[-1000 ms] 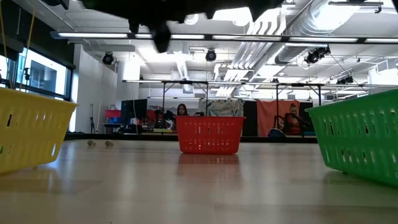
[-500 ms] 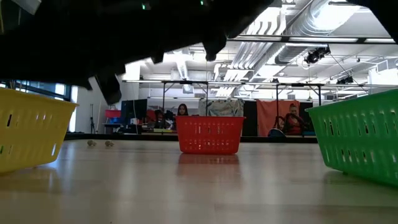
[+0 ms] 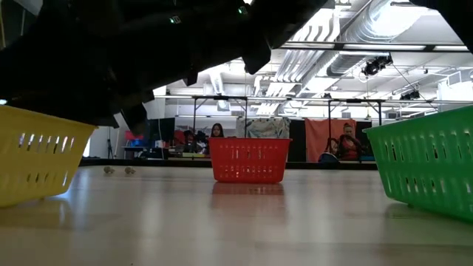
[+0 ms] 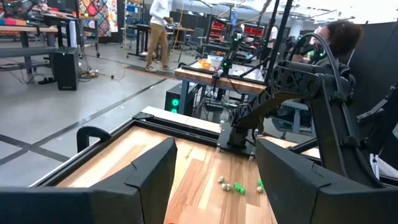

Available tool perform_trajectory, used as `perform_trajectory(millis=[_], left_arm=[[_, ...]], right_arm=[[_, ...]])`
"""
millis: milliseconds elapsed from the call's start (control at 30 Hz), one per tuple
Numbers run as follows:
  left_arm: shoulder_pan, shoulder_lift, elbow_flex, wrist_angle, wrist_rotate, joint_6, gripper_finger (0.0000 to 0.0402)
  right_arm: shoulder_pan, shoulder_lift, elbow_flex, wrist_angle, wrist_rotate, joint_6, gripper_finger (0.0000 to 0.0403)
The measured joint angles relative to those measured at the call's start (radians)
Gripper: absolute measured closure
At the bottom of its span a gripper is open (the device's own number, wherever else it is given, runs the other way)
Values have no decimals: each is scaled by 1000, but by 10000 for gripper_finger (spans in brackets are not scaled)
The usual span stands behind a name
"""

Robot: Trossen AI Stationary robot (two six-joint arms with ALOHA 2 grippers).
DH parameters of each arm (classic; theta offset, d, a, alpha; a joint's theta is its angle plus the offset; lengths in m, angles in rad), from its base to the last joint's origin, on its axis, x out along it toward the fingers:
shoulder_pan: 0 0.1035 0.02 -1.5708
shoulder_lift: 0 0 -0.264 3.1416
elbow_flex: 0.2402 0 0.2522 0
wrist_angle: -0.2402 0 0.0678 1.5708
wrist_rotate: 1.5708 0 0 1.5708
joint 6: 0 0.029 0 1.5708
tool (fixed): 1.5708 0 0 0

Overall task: Sort Halloween decoration
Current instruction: Put the green skeleton toy into the yellow bin

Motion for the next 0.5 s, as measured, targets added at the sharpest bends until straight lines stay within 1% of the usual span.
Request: perform_trajectory(millis=[100,200,300,500], left_arm=[[0,0,0,0,0,0,190],[0,0,0,0,0,0,190],[0,0,0,0,0,0,190],[0,0,0,0,0,0,190]], right_arm=[[0,-1,0,-2,-15,-10,189],[-4,-6,-1,-4,-23,12,154],[-9,-27,-2,-8,-23,5,141],[-25,-107,-2,-36,-29,-55,147]])
